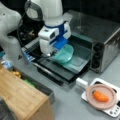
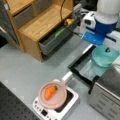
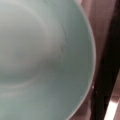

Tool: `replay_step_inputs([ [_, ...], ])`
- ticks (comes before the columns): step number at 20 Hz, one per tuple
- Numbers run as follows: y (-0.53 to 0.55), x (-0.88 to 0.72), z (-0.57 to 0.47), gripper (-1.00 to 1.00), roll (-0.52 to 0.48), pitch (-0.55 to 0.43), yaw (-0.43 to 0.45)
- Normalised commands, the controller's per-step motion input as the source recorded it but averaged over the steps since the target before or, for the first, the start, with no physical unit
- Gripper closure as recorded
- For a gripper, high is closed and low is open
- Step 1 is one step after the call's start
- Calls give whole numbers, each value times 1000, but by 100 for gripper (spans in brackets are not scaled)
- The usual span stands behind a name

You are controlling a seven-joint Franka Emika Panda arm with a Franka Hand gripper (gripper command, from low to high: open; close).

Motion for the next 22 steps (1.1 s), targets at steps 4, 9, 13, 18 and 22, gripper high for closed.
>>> replay_step_inputs([
  [4,35,14,66,-100,122,-62,-66],
  [9,3,82,97,-100,134,-28,-62],
  [13,-49,207,152,-100,144,18,-53],
  [18,-53,319,168,-100,135,66,-33],
  [22,-35,366,148,-100,115,127,-4],
])
